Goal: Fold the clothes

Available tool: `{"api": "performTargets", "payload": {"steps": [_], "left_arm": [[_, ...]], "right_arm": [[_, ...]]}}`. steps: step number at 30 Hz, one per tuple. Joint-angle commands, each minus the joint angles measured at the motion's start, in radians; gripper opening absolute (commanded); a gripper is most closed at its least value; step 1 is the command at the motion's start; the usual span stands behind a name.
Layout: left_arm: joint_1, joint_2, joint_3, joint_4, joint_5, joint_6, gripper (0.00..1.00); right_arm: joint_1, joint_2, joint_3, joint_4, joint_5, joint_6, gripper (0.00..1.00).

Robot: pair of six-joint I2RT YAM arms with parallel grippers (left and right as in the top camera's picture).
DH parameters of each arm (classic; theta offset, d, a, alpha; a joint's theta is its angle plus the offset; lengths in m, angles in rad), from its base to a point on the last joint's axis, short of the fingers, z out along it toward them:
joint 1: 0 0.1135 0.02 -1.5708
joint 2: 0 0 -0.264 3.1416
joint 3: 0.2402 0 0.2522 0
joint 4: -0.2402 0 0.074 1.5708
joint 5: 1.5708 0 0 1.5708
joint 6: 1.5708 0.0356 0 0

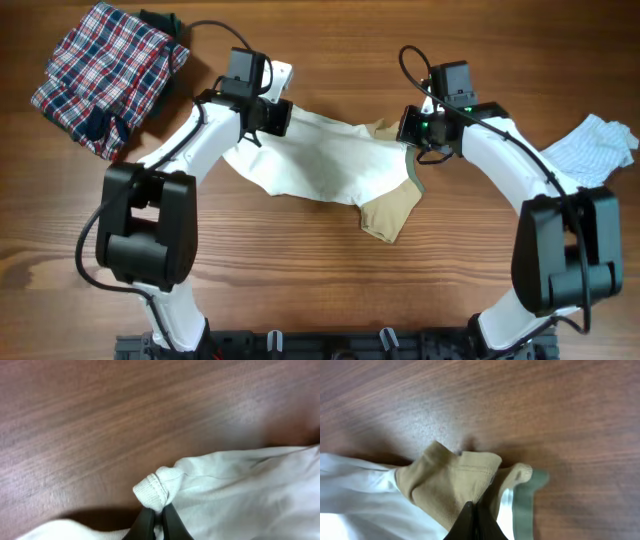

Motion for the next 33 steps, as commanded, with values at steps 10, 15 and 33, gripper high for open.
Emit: {"api": "performTargets", "payload": {"steps": [10,15,33], "left_arm": [[0.007,-0.039,-0.006,-0.117,-0.003,0.004,0.04],[0.007,-0.039,-0.006,-0.133,-0.003,0.004,0.04],[0.007,-0.095,-0.006,-0.235,-0.003,0.004,0.04]], "right_arm": [[0.001,-0.052,0.01,-0.115,0.017,0.048,0.04],[0.002,-0.058,0.01,-0.211,0.017,0.048,0.04],[0.002,-0.058,0.01,-0.343,-0.017,0.108,0.04]]}}
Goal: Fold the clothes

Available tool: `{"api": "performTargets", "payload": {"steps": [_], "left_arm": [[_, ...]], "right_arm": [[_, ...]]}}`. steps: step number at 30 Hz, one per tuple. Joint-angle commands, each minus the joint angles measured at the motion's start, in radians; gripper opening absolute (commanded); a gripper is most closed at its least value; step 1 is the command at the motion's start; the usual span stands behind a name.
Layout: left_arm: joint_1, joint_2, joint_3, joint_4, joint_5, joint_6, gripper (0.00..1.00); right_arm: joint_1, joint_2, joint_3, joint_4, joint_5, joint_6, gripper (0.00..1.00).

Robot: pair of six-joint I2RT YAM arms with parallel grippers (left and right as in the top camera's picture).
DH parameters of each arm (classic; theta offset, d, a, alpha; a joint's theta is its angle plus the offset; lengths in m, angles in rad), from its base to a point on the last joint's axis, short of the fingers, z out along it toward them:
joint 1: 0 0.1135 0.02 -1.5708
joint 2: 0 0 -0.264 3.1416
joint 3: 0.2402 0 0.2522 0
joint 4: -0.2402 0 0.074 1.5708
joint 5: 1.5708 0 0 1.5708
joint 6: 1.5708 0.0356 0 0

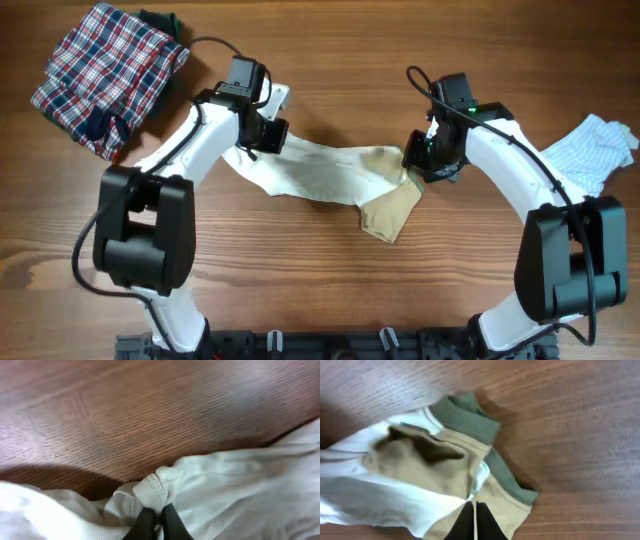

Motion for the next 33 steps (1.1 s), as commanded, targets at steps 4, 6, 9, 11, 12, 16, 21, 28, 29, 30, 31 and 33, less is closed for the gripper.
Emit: {"api": "performTargets", "payload": {"steps": [4,6,9,11,12,16,21,28,29,30,31,33], "left_arm": [[0.006,-0.101,-0.005,-0.039,-0.003,0.004,0.04],[0.006,-0.102,-0.005,-0.071,-0.003,0.004,0.04],[0.006,-0.102,-0.005,-0.104,-0.003,0.004,0.04],[0.005,-0.102,-0.005,-0.109,-0.003,0.004,0.04],[0.002,-0.102,-0.005,-0.112,-0.002,0.003,0.04],[0.001,-0.102,-0.005,-0.136,-0.003,-0.003,0.16],[0.001,-0.102,-0.005,-0.149,-0.003,-0.003,0.55],[0.001,-0.102,-0.005,-0.136,-0.006,-0.003,0.55],[0.001,-0.102,-0.005,-0.126,-0.006,-0.003,0.54],[0.001,-0.102,-0.005,-0.118,-0.006,-0.003,0.55],[0.0,-0.101,-0.005,-0.105,-0.006,-0.003,0.6],[0.001,-0.093,-0.005,-0.081,-0.006,0.009,0.73]], "right_arm": [[0.002,-0.027,0.01,-0.052,0.002,0.033,0.04],[0.002,-0.027,0.01,-0.062,0.002,0.031,0.04],[0.002,-0.027,0.01,-0.061,0.002,0.029,0.04],[0.002,-0.027,0.01,-0.056,0.002,0.029,0.04],[0.002,-0.027,0.01,-0.053,0.002,0.029,0.04],[0.002,-0.027,0.01,-0.041,0.003,0.025,0.04],[0.002,-0.027,0.01,-0.031,0.002,0.023,0.04],[0.002,-0.027,0.01,0.016,-0.035,0.021,0.04],[0.002,-0.027,0.01,0.037,-0.052,0.018,0.04],[0.002,-0.027,0.01,0.062,-0.069,0.003,0.04],[0.002,-0.027,0.01,0.091,-0.086,-0.016,0.04],[0.002,-0.027,0.01,0.132,-0.092,-0.059,0.12]]}}
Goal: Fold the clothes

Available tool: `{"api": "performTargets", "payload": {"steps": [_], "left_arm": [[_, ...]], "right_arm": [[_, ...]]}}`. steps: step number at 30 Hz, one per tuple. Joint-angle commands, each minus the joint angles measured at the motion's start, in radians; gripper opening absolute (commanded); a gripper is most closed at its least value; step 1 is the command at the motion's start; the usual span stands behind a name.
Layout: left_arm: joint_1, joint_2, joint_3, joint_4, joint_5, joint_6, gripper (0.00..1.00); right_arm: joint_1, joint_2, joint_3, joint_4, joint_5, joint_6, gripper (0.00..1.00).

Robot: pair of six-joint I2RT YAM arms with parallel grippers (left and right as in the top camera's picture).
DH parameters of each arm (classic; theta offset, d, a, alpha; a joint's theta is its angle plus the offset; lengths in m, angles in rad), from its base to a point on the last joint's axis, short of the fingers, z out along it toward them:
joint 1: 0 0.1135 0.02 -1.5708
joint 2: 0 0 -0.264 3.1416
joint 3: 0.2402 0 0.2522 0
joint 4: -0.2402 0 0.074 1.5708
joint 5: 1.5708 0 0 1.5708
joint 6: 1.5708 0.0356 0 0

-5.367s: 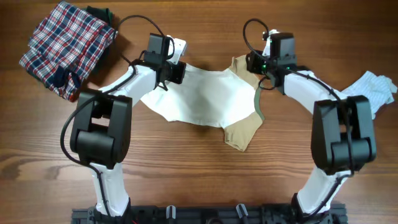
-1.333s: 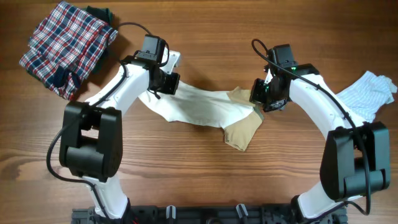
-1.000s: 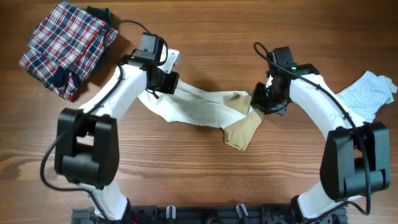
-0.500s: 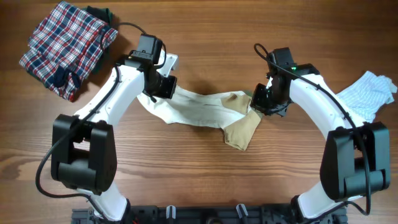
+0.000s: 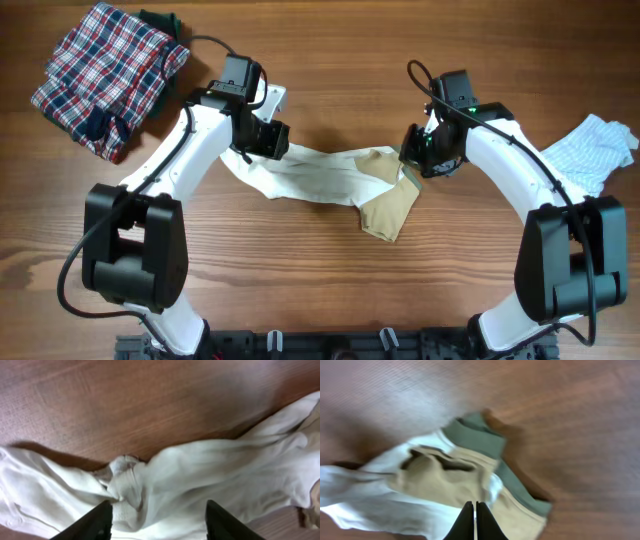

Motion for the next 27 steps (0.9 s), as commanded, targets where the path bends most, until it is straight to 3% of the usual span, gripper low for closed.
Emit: {"api": "performTargets", "payload": {"steps": [1,4,6,12,16,19,21,23,27], "left_arm": [[0.001,-0.007,-0.005,0.028,-0.006,0.016,0.77],[0.001,0.02,-0.005,0.034,-0.006,0.016,0.84],[0.001,0.052,-0.005,0.035,-0.005,0.016,0.84],[0.001,0.106,-0.005,0.053,0.105,0.017,0.82],[0.001,0.108,-0.005,0.056,0.104,0.043,0.8],[0.001,0.108,-0.005,0.055,0.104,0.043,0.65],[0.001,0.108,-0.005,0.053,0.104,0.042,0.49],[0.001,0.108,-0.005,0.053,0.104,0.043,0.39],[0.001,0.108,-0.005,0.053,0.103,0.043,0.39]], "right_arm": [[0.002,-0.026,0.01,0.05,-0.046,-0.076,0.22],[0.002,-0.025,0.01,0.087,-0.046,-0.157,0.68],[0.002,-0.024,0.01,0.103,-0.047,-0.205,0.78],[0.002,-0.024,0.01,0.103,-0.059,-0.267,0.81],[0.002,-0.024,0.01,0.108,-0.103,-0.267,0.8],[0.003,-0.024,0.01,0.11,-0.106,-0.267,0.79],[0.005,-0.024,0.01,0.109,-0.106,-0.267,0.72],[0.008,-0.024,0.01,0.109,-0.106,-0.27,0.62],[0.031,-0.01,0.008,0.125,-0.101,-0.365,0.63]]}}
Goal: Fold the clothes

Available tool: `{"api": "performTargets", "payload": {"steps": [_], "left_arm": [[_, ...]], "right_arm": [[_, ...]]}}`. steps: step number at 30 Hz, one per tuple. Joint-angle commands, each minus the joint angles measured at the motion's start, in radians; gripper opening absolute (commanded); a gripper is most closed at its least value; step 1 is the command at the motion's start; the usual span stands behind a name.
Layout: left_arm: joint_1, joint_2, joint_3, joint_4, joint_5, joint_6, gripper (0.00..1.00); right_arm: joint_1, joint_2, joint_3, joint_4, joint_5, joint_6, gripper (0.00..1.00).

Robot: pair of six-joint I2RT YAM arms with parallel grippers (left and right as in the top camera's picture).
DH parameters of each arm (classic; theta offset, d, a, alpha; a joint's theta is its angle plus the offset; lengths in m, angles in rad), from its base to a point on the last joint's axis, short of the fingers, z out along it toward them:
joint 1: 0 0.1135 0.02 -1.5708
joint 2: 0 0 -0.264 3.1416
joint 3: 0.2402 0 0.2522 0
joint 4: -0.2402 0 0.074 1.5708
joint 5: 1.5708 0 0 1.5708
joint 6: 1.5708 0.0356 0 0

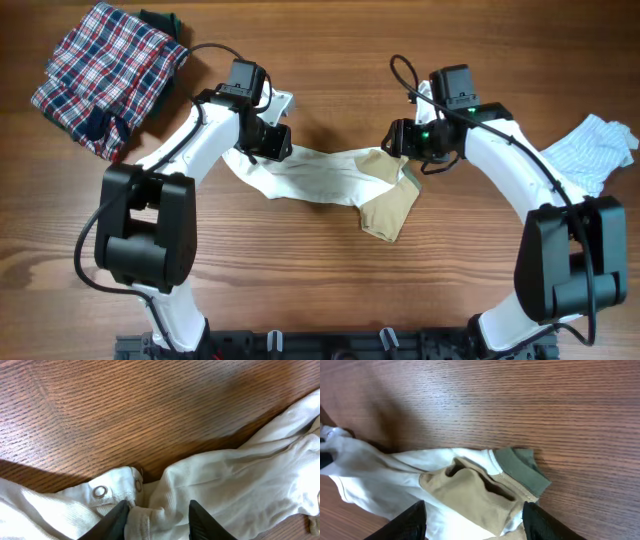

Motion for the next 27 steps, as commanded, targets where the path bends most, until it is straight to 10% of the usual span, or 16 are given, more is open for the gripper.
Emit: {"api": "performTargets", "payload": {"steps": [1,27], "left_arm": [[0.001,0.007,-0.005,0.0,0.017,0.009,0.4],[0.001,0.007,-0.005,0.004,-0.012,0.009,0.39]], "right_arm": [[0.029,0.001,0.008,0.025,-0.014,-0.097,0.63],[0.05,0.092,0.002,0.002,0.022,-0.322,0.67]]}}
